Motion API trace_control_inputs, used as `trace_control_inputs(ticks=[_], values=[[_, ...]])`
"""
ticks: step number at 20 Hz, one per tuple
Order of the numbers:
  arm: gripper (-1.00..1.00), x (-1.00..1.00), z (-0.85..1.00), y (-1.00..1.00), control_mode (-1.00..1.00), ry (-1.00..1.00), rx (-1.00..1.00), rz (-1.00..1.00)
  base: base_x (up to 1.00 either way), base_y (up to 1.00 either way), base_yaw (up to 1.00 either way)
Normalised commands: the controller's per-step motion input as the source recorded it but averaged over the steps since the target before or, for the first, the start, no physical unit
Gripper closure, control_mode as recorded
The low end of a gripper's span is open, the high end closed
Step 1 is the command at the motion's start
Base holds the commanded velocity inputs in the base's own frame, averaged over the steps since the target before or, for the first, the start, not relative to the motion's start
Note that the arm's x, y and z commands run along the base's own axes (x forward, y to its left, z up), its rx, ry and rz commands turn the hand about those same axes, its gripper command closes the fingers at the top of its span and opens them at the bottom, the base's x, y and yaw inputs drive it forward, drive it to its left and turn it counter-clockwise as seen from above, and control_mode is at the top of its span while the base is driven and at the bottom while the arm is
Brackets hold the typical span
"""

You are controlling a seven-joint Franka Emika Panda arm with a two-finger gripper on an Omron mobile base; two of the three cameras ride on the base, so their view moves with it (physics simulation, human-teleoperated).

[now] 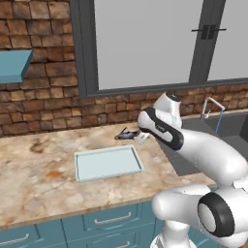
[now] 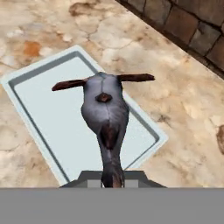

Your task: Take the fish out of the fridge, briefly rinse it in the sink, and place it on the tray next to the sink.

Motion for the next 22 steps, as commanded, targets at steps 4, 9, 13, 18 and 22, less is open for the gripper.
trace_control_inputs(ticks=[4, 9, 13, 18, 22], values=[[1.0, 0.48, -0.69, 0.98, -1.0, 0.0, -0.17, 0.37, 0.0, 0.0, 0.0], [1.0, 0.12, -0.41, 0.61, -1.0, 0.07, -0.1, 0.1, 0.0, 0.0, 0.0], [1.0, 0.0, -0.57, 0.7, -1.0, 0.02, -0.15, 0.0, 0.0, 0.0, 0.0], [1.0, 0.0, -0.37, 0.52, -1.0, 0.0, -0.01, 0.0, 0.0, 0.0, 0.0], [1.0, 0.0, -0.32, 0.22, -1.0, -0.06, 0.0, 0.0, 0.0, 0.0, 0.0]])
